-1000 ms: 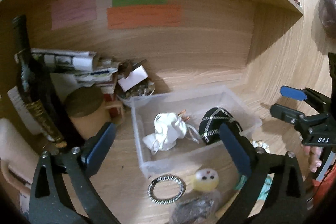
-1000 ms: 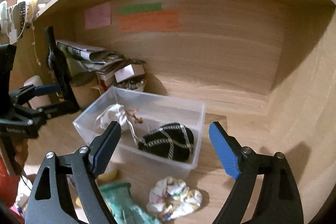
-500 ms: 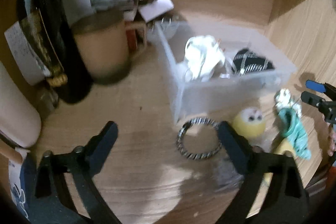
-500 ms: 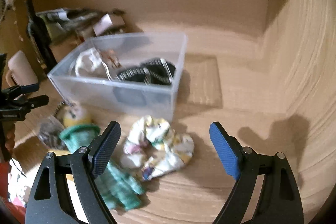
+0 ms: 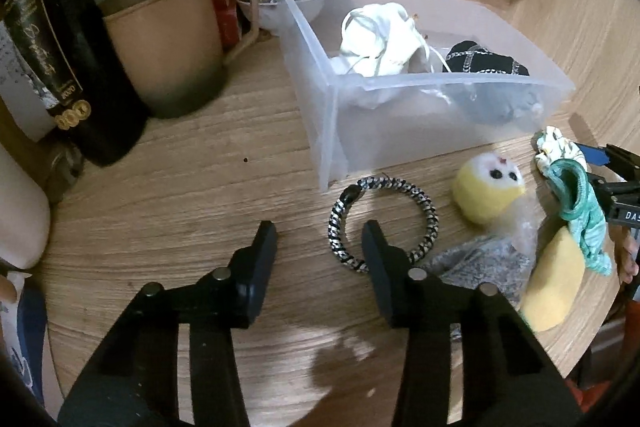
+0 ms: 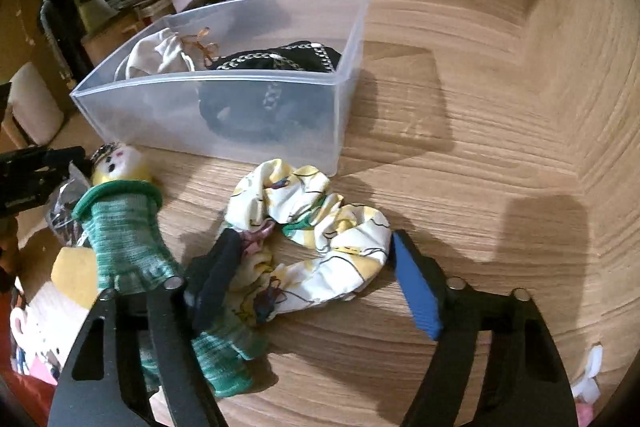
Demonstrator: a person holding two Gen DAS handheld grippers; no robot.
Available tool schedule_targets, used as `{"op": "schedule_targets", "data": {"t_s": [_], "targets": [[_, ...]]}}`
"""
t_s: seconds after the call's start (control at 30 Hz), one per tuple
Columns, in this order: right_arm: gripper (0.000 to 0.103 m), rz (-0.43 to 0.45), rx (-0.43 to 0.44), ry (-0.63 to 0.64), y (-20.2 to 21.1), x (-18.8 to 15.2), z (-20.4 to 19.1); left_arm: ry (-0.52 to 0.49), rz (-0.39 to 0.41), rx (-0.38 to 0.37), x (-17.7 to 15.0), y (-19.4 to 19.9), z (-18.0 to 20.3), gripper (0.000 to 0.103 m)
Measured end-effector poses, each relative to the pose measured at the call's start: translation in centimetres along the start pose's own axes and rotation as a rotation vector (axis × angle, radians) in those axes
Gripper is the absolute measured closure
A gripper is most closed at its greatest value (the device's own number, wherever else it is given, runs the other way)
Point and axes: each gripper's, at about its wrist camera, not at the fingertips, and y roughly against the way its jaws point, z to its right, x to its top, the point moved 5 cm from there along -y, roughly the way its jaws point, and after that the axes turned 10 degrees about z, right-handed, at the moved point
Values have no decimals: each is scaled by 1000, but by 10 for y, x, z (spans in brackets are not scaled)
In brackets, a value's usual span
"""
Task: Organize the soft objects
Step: 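Grasp the beaded bracelet with the left tool while the right tool grasps the floral scrunchie, then drop the bracelet into the box with the left tool while the right tool drops the scrunchie in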
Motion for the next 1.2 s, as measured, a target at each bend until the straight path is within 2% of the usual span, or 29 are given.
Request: {"op": "schedule_targets", "data": {"t_s": [0.03, 0.07, 0.17, 0.23, 0.27, 0.43, 0.67, 1.0, 1.2], "targets": [[42, 2, 7, -2, 1, 0, -1, -1, 4, 4, 0, 1, 0, 65], [45, 6, 11, -2, 2, -1, -2, -6, 7, 7, 0, 0, 1, 70], [63, 22, 12, 2, 3, 0, -3, -26, 15, 9, 0, -2, 8, 84], [87, 25, -8, 7, 3, 0, -3, -36, 16, 3, -1, -1, 11, 93], [90, 25, -17, 9, 3, 0, -1, -36, 16, 2, 0, -1, 11, 97], [91, 73, -50, 4, 15, 0, 3, -32, 36, 5, -1, 9, 12, 98], [92, 183, -85, -30, 53, 12, 13, -47, 133, 30, 10, 47, 22, 98], [92, 334, -95, -41, 91, 47, 13, -57, 284, 12, 56, 87, 29, 98], [91, 389, -77, -27, 94, 70, 5, -58, 329, 4, 82, 82, 32, 98]]}}
